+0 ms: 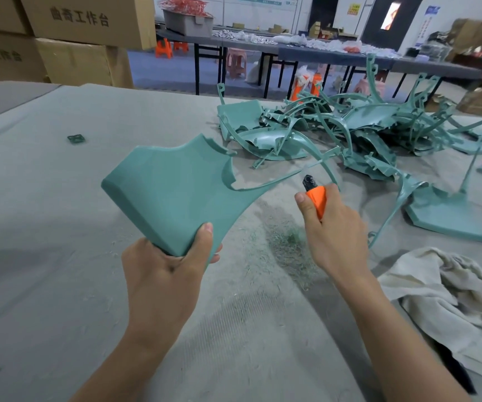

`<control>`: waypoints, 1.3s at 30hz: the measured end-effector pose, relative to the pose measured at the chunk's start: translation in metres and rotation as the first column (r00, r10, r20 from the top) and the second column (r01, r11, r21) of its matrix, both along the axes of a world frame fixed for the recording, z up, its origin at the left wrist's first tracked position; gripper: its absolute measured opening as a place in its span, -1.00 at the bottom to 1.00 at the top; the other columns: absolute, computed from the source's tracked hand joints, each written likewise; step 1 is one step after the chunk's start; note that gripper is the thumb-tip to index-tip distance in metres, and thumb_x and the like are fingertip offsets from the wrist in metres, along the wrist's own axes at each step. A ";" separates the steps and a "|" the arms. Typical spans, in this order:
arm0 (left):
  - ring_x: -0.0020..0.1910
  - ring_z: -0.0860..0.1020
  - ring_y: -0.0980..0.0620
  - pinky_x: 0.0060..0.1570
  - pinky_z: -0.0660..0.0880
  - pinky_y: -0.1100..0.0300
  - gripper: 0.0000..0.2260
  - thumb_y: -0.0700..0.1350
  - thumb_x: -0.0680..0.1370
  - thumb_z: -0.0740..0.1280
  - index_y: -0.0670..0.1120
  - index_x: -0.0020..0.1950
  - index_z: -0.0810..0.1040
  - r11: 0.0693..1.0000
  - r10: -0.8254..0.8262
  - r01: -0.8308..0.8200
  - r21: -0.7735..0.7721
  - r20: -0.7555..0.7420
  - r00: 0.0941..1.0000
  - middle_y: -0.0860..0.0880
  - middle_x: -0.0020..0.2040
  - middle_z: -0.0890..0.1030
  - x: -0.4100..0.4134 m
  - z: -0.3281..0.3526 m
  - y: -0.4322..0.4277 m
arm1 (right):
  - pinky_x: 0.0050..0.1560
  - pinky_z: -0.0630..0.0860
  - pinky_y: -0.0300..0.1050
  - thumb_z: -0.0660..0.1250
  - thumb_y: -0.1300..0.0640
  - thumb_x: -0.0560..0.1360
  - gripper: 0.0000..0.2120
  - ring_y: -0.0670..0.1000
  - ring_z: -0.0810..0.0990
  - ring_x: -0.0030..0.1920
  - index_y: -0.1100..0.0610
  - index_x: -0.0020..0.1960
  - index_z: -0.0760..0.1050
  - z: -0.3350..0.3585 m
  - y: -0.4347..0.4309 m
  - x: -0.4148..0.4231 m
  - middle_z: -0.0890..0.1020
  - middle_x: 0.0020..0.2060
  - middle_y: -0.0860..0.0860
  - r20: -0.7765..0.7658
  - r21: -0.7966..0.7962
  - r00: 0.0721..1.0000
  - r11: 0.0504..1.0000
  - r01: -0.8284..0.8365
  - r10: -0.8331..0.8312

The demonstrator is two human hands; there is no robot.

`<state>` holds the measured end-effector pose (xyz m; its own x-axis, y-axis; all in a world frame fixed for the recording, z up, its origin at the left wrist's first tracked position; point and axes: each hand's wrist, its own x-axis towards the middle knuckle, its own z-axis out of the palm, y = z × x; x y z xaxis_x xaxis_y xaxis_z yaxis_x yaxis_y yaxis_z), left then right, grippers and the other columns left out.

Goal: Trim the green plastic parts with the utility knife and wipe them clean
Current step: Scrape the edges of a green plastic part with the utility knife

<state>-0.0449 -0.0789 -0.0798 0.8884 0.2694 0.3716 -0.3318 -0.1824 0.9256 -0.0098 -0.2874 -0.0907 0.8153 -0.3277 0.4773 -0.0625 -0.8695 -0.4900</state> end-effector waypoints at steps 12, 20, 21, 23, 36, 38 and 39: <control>-0.43 0.62 0.25 -0.42 0.46 0.47 -0.84 -0.15 0.47 0.46 -0.02 -0.32 0.63 0.998 0.056 -0.057 0.017 0.007 0.998 0.20 -0.44 0.62 0.001 0.000 -0.002 | -0.47 0.22 -0.21 0.03 -0.36 0.51 -0.59 -0.07 0.35 -0.50 -0.03 -0.24 0.20 0.005 0.051 -0.018 0.33 -0.52 -0.08 -0.021 0.218 0.947 0.926 -0.308 0.320; -0.39 0.62 0.28 -0.35 0.51 0.40 -0.86 0.03 0.42 0.39 0.05 -0.33 0.62 0.996 0.066 -0.068 0.050 0.023 0.998 0.22 -0.41 0.63 0.000 -0.001 0.000 | -0.45 0.20 -0.21 0.11 -0.29 0.59 -0.58 -0.08 0.34 -0.48 0.00 -0.26 0.20 0.004 0.051 -0.018 0.34 -0.50 -0.07 -0.057 0.242 0.952 0.929 -0.281 0.302; -0.39 0.62 0.30 -0.36 0.49 0.44 -0.85 0.03 0.42 0.38 0.04 -0.33 0.62 0.997 0.062 -0.063 0.052 0.025 0.998 0.23 -0.41 0.63 0.000 -0.001 0.000 | -0.43 0.22 -0.17 0.10 -0.30 0.58 -0.57 -0.08 0.35 -0.47 0.00 -0.25 0.20 0.004 0.052 -0.018 0.35 -0.50 -0.07 -0.063 0.221 0.956 0.939 -0.265 0.285; -0.39 0.60 0.33 -0.38 0.42 0.53 -0.83 0.02 0.42 0.38 -0.01 -0.33 0.64 0.996 0.060 -0.062 0.057 0.032 0.998 0.25 -0.42 0.62 -0.001 -0.001 -0.001 | -0.40 0.22 -0.06 0.05 -0.34 0.56 -0.57 -0.02 0.40 -0.43 0.00 -0.23 0.20 0.003 0.053 -0.019 0.39 -0.47 -0.06 -0.075 0.175 0.966 0.957 -0.230 0.246; -0.40 0.63 0.25 -0.39 0.47 0.48 -0.86 -0.10 0.47 0.47 -0.06 -0.29 0.66 0.999 0.039 -0.040 0.027 0.019 0.999 0.18 -0.41 0.64 -0.001 -0.003 -0.002 | -0.40 0.22 -0.03 -0.03 -0.37 0.52 -0.56 0.07 0.46 -0.37 0.00 -0.20 0.21 0.002 0.045 -0.012 0.47 -0.42 -0.03 -0.087 0.098 0.987 0.988 -0.123 0.132; -0.41 0.62 0.26 -0.40 0.45 0.49 -0.86 -0.04 0.44 0.45 -0.06 -0.29 0.65 0.999 0.038 -0.039 0.023 0.020 0.999 0.19 -0.41 0.64 -0.002 -0.002 -0.002 | -0.36 0.28 -0.01 -0.03 -0.36 0.52 -0.57 0.11 0.48 -0.35 0.00 -0.18 0.22 0.002 0.043 -0.011 0.47 -0.42 -0.02 -0.097 0.092 0.989 0.990 -0.106 0.115; -0.41 0.62 0.27 -0.40 0.45 0.50 -0.85 -0.01 0.43 0.41 -0.05 -0.30 0.65 0.999 0.039 -0.039 0.021 0.018 0.999 0.19 -0.41 0.64 -0.002 -0.001 -0.002 | -0.34 0.33 0.01 -0.03 -0.36 0.53 -0.57 0.13 0.48 -0.34 0.00 -0.18 0.21 0.002 0.042 -0.010 0.46 -0.42 -0.02 -0.101 0.084 0.989 0.992 -0.098 0.106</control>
<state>-0.0471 -0.0808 -0.0805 0.8707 0.2954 0.3932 -0.3405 -0.2150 0.9154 -0.0199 -0.2457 -0.0889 0.8905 -0.2735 0.3636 -0.0304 -0.8332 -0.5521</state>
